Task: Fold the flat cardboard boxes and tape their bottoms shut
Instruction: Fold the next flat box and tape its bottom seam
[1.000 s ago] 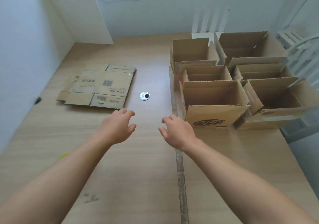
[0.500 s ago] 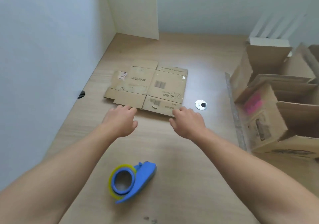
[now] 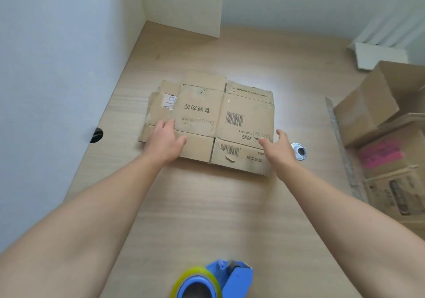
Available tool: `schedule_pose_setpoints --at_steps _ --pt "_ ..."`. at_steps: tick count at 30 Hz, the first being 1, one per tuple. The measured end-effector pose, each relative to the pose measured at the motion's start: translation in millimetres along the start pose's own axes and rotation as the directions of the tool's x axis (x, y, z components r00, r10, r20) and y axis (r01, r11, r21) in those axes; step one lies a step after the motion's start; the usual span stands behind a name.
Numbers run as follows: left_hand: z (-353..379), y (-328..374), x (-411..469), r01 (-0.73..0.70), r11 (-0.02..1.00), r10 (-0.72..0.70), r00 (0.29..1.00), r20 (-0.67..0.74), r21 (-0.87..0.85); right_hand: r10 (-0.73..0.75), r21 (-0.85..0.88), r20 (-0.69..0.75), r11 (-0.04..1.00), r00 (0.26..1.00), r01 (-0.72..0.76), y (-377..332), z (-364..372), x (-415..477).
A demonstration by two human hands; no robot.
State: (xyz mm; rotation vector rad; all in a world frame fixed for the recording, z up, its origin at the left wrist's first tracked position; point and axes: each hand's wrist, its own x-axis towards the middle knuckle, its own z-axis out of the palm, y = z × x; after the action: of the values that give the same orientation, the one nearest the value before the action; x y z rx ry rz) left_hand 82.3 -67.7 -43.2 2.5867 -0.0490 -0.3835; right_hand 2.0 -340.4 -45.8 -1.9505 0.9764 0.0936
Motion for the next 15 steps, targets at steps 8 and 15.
schedule_pose_setpoints --at_steps 8,15 --pt "13.3 8.9 3.3 0.106 0.972 -0.109 0.994 0.000 -0.208 0.139 0.293 0.013 0.946 0.990 -0.137 18.1 1.6 8.7" --pt "21.6 34.1 -41.8 0.164 0.930 -0.123 0.982 0.142 -0.330 0.178 0.402 -0.004 0.901 0.984 -0.161 58.6 -39.8 -22.8"
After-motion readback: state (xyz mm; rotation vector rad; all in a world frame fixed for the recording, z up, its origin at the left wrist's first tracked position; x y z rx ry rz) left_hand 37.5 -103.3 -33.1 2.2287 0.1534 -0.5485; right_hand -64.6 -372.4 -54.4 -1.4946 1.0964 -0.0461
